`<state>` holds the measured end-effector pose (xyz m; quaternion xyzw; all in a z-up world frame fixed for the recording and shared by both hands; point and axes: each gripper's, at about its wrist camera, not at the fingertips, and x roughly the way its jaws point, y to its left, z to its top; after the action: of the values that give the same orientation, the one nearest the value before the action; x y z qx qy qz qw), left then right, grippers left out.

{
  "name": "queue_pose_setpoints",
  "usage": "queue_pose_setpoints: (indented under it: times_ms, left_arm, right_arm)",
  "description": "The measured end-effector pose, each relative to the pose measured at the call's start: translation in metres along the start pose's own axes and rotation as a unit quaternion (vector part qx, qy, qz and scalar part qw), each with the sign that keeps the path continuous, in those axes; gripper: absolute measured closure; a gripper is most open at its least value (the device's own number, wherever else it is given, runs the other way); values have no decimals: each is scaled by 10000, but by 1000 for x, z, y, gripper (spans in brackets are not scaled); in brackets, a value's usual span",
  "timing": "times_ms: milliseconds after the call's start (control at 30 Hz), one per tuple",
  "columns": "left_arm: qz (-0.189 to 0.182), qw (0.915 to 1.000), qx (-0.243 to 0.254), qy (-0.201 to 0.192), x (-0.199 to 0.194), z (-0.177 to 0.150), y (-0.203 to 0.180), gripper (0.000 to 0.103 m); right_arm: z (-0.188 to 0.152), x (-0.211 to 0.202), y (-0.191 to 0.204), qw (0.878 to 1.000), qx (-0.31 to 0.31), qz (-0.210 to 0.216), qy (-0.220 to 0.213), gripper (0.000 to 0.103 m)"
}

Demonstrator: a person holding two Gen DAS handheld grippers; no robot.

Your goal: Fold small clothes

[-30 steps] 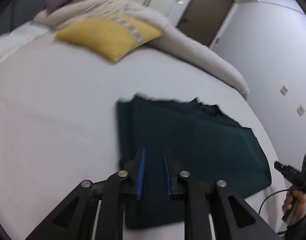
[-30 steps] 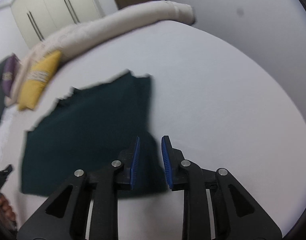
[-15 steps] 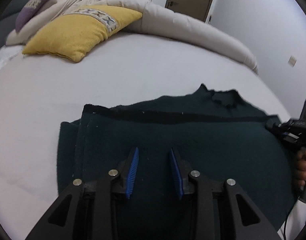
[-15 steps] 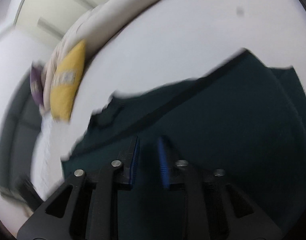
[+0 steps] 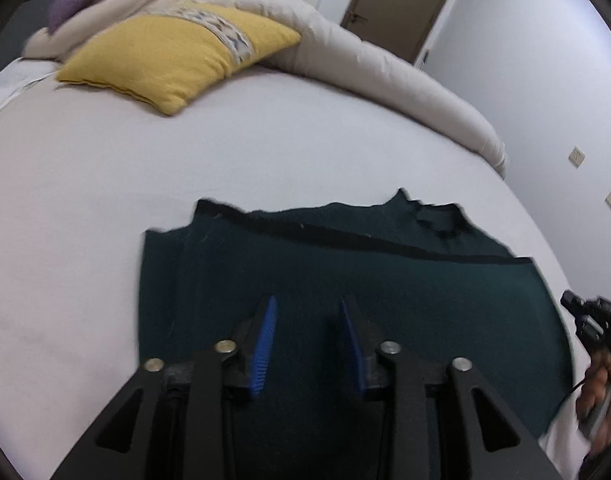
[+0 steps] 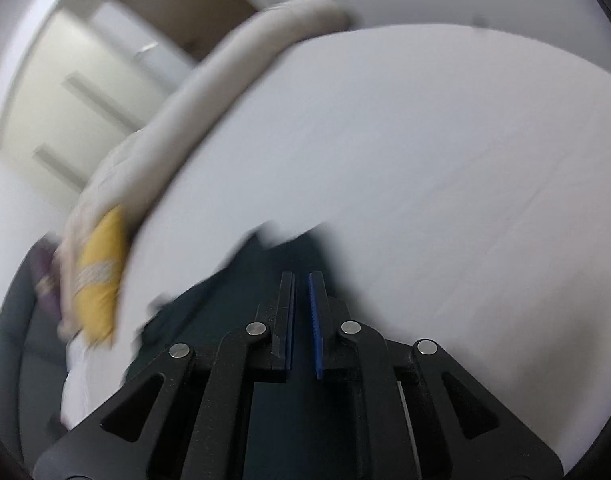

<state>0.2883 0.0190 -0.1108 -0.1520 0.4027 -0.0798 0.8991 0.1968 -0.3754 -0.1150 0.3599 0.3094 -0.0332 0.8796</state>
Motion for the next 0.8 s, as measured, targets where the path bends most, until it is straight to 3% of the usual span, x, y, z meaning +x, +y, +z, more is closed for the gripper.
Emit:
queue_pose_setpoints:
  times_ms: [133,200,367,433,533,700,800]
  left_arm:
    - [39,9998,137,-121,-42,-34,-13,50]
    - [126,9996,253,-13,-50,-52,-16,49]
    - [325,9981,344,395,-41,-81,-1,52]
    - [294,9980,422,380,-43,-82,0,52]
    - [268,9980,369,438,-44,-81,2,52]
    - [218,9981,371,439,-47,-82,6,52]
    - [256,9981,325,463,-56,-81,8,52]
  right_arm:
    - [-73,-7,71,9881,-1038,693,902,73]
    - [-111,-1,94,9794,-1223,976,1279,66]
    - [-161,30,100,9690,-1239,833,1969,65]
    - [-160,34,86,9731,-1062,852,1858,74]
    - [-147,17,58,9824,-676,698,1593,74]
    - [-122,-12,6,9953,-88,75,959,74]
    - [-105,-49,-14,9972,161,-520,520,70]
